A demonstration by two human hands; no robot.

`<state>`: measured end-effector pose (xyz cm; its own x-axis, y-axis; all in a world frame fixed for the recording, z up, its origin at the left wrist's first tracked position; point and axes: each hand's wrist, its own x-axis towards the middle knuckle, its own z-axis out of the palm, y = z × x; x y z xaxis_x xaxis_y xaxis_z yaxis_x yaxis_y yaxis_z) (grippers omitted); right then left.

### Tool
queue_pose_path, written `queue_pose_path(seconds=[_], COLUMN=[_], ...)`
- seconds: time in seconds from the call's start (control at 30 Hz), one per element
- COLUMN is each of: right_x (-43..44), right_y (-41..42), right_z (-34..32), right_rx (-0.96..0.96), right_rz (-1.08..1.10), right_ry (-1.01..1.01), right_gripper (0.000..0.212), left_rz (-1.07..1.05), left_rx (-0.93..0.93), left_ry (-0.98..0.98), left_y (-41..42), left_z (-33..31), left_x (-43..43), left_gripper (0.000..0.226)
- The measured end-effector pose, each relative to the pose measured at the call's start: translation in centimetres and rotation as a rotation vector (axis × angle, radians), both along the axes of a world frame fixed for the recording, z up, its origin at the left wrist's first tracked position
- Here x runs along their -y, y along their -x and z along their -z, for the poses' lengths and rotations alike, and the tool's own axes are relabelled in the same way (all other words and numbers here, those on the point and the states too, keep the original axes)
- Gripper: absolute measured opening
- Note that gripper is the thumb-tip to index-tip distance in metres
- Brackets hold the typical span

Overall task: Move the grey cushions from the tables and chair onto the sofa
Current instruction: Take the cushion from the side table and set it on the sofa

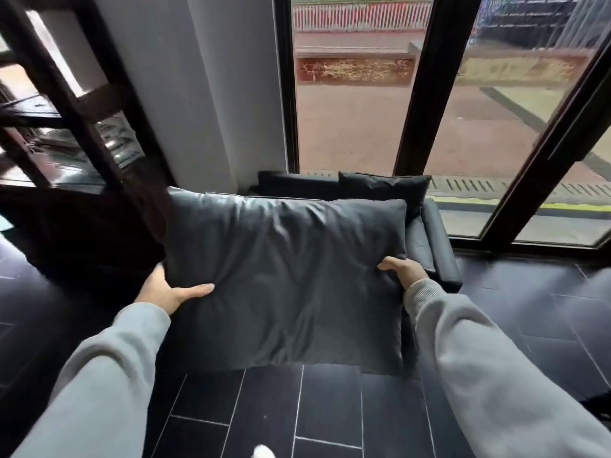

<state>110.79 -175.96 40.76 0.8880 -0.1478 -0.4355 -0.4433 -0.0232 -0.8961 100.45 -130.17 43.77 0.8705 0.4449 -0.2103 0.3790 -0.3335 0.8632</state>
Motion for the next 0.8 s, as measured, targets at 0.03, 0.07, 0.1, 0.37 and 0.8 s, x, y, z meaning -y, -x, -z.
queue_pose_path(seconds=[0.03, 0.07, 0.1, 0.37, 0.8], right_x=[-0.7, -1.4, -2.2, -8.4, -13.1], right_y=[-2.1, -4.2, -6.4, -24.0, -52.3], right_z=[0.3, 0.7, 1.2, 2.7, 8.4], right_rx=[0.007, 0.008, 0.009, 0.012, 0.000], right_rz=[0.013, 0.024, 0.034, 0.091, 0.117], right_ry=[0.018, 0.024, 0.020, 0.048, 0.129], right_gripper=[0.035, 0.040, 0.046, 0.053, 0.051], left_rz=[0.009, 0.014, 0.018, 0.128, 0.198], left_rx=[0.000, -0.001, -0.003, -0.097, -0.235], left_ry=[0.003, 0.010, 0.022, 0.116, 0.114], left_y=[-2.4, -5.0, -7.6, -30.3, -62.1], left_z=[0.5, 1.0, 1.6, 4.4, 9.7], left_x=[-0.8, -1.6, -2.4, -9.7, -12.5], left_gripper=[0.107, 0.106, 0.103, 0.090, 0.106])
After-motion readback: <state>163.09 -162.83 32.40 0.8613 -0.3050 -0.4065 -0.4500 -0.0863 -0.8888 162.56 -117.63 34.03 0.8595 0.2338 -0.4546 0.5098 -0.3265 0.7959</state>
